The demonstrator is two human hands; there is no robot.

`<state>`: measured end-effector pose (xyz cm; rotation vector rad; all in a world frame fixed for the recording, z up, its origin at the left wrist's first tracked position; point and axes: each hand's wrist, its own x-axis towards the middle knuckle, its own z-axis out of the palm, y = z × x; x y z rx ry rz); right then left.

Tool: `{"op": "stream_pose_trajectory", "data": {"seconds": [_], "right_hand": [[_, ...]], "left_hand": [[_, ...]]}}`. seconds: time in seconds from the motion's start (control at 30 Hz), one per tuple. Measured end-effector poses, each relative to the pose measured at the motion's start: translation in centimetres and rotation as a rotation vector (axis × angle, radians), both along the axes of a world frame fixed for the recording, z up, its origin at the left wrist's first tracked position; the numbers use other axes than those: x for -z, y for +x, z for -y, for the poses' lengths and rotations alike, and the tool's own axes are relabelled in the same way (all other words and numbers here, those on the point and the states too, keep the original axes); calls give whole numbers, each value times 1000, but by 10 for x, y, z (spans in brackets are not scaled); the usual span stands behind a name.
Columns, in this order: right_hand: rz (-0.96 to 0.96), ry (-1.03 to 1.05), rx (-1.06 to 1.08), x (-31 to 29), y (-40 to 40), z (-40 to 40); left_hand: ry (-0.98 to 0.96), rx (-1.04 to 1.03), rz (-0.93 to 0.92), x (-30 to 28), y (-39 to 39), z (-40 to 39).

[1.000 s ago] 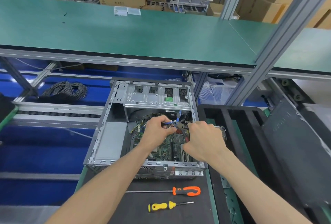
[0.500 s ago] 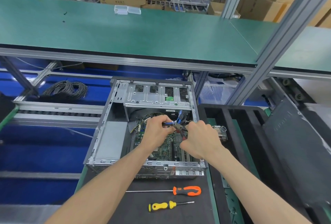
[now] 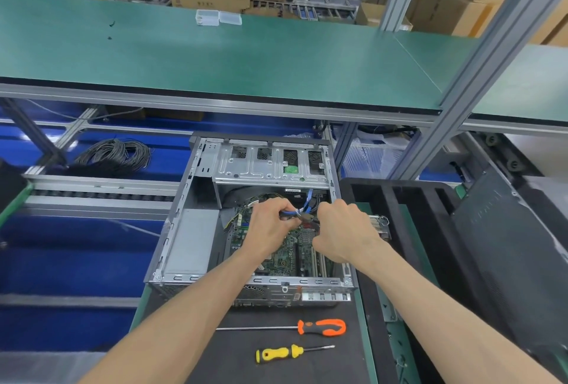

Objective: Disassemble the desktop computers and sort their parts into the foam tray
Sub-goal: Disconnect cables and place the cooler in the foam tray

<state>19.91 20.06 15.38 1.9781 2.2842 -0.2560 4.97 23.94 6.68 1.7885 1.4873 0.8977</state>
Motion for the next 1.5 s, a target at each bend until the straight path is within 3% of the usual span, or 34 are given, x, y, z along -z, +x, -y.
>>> {"op": "stream_pose_trajectory", "data": {"seconds": [0.3, 0.6, 0.73, 1.1, 1.2, 1.3, 1.37, 1.5], "right_hand": [[-63, 90, 73, 3, 23, 10], [-150, 110, 84, 17, 22, 7], [-175, 90, 119, 24, 23, 7], [-348, 170, 276, 10, 36, 8], [-383, 278, 326, -4, 46, 9], [-415, 357, 372, -14, 58, 8], [-423, 338, 385, -16, 64, 10], [-419, 226, 383, -8, 69, 16]], "left_hand": [[-173, -45, 176, -2, -3, -2], [-238, -242, 308, -7, -9, 1], [-245, -187, 394, -12, -16, 5], [-164, 7, 287, -39, -6, 20], [-236, 119, 353, -57, 32, 15], [-311, 292, 274, -75, 58, 1], [-285, 229, 222, -80, 53, -8], [-256, -89, 96, -64, 17, -17]]}}
